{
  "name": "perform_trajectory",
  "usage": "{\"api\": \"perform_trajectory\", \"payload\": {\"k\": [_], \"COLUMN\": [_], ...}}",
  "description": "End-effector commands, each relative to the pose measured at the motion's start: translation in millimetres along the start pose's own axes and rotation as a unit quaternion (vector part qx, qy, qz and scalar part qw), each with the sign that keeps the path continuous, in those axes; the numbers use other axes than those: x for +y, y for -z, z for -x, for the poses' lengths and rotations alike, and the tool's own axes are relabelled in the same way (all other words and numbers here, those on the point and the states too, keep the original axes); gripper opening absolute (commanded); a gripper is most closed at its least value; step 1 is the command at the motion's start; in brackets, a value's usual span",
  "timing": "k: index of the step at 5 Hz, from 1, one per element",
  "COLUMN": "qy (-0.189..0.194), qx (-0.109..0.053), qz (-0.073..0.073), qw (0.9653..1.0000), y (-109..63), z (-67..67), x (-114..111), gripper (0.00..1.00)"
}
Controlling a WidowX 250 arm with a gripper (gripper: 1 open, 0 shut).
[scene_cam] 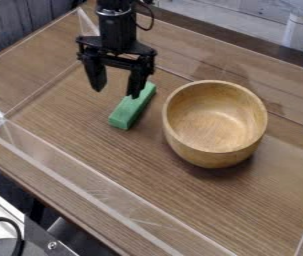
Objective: Put the green block in the brown bowl
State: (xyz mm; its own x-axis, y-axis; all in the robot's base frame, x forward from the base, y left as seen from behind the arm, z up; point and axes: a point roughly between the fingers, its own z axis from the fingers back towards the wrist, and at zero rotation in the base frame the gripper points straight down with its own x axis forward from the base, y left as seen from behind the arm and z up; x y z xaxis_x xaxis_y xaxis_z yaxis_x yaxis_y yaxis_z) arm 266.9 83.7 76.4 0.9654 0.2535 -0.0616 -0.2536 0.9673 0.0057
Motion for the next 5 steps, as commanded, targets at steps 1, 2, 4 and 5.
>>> {"api": "perform_trajectory", "payload": {"k": [1, 2, 4, 5], "qy": [0.008, 0.020, 0.032, 0.033], "qx": [-0.053, -0.050, -0.065, -0.095], "qz": [0.020, 0.025, 0.013, -0.003], "qw": [0.9984, 0.9982, 0.9973, 0.9950], "y": [-18.1, -11.0, -1.7, -10.7], "z": [-9.9, -13.5, -9.7, -5.8], "x": [-2, 1, -4, -15], "gripper": [1.00, 1.00, 1.00, 1.00]}}
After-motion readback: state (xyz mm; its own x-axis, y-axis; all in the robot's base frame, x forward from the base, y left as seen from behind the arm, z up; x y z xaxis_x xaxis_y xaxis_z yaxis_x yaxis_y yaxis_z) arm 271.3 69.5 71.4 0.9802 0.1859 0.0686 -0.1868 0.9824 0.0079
